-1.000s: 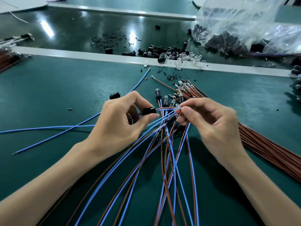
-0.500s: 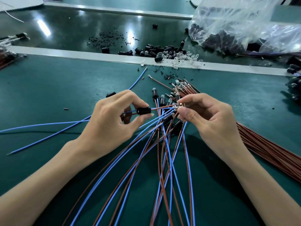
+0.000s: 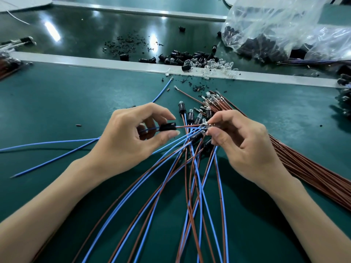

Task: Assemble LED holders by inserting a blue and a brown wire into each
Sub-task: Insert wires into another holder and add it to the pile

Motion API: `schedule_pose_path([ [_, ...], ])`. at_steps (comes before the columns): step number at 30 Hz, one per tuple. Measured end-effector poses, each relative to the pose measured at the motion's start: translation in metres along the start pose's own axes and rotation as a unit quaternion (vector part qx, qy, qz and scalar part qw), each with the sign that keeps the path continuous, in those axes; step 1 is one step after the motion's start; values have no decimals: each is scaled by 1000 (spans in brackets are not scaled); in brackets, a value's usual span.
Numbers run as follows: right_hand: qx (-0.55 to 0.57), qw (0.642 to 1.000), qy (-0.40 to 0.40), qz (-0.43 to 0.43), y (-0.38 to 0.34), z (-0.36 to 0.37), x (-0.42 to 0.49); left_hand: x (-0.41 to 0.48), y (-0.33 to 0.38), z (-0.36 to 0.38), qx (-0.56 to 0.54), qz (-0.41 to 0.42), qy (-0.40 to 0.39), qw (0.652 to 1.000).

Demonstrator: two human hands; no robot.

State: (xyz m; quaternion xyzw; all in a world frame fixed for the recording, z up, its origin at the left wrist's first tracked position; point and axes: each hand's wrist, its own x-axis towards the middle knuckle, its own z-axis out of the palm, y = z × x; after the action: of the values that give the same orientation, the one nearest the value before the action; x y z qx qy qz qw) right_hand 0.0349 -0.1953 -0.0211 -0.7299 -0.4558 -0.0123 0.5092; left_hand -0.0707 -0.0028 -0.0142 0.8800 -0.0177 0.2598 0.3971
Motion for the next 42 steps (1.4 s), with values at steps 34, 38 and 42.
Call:
schedule_pose_path([
  [34, -56, 994, 22, -91, -4, 9, -3, 1, 7, 0, -180, -143, -173, 958],
  [38, -25, 996, 38, -76, -7, 11, -5, 0, 8, 4, -212, -141, -139, 957],
  [42, 81, 996, 35, -20, -11, 14, -6, 2, 10, 0, -203, -149, -146, 957],
])
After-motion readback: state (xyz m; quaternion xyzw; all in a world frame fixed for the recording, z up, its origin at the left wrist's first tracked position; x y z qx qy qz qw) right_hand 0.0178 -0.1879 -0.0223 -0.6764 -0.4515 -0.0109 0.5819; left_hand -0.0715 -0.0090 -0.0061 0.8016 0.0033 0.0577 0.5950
